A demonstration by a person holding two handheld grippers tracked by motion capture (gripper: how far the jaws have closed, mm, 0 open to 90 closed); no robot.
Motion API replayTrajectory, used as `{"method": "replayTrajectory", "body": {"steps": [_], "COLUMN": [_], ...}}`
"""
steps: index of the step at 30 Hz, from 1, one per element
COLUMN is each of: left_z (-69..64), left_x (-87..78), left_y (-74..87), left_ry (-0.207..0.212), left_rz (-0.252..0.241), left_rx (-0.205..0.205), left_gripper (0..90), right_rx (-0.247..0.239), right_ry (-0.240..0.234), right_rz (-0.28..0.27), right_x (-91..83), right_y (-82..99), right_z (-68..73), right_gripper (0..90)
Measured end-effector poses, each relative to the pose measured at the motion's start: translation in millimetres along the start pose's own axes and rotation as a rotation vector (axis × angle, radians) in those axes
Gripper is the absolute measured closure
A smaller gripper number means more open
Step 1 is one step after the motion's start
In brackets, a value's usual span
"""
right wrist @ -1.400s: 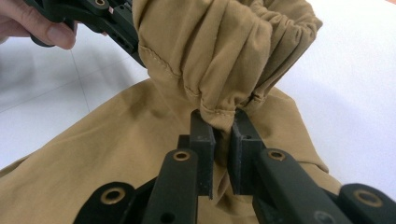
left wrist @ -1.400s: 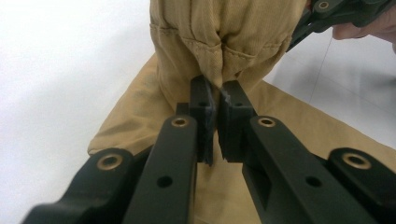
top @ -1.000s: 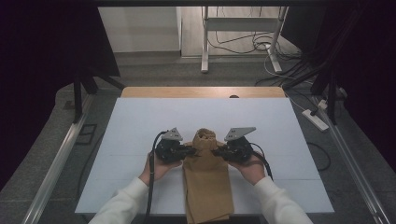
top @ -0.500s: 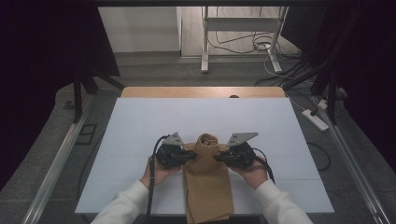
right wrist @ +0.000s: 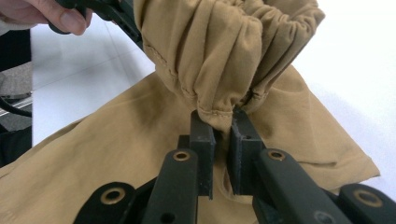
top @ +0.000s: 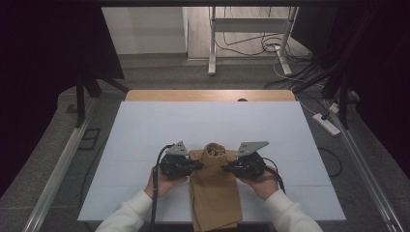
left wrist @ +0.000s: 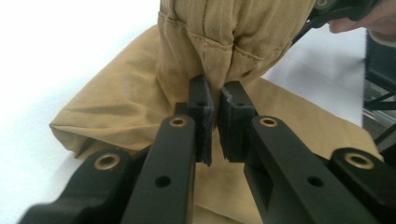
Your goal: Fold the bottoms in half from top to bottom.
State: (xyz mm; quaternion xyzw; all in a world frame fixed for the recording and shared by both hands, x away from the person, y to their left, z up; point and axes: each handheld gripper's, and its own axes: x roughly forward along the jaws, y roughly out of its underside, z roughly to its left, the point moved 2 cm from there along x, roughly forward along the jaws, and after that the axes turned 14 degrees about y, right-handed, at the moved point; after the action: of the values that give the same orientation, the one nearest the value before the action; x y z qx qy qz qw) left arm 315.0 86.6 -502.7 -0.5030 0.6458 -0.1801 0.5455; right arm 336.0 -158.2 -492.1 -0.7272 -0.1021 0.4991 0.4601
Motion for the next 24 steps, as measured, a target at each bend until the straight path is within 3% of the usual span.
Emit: {"method": "replayTrajectory", "body": {"steps": [14, 24], "left_z": [-19.4, -22.8], "left_x": [1.1, 2.6], "left_y": [13.7, 16.5], "left_ry": [0.031, 0.043], "left_rz": [0.024, 0.034], "left_rx": [0.004, 0.005], "left_gripper": [82.0, 80.7], "right_rx": [-0.006, -0.004], "right_ry": [-0.039, -0.042], "right_rz": [0.011, 0.018], "right_x": [-11.9, -15.7], "right_y": [12.5, 18.9], "right_z": [14.8, 16.7], "right_gripper": [81.6, 80.8]}}
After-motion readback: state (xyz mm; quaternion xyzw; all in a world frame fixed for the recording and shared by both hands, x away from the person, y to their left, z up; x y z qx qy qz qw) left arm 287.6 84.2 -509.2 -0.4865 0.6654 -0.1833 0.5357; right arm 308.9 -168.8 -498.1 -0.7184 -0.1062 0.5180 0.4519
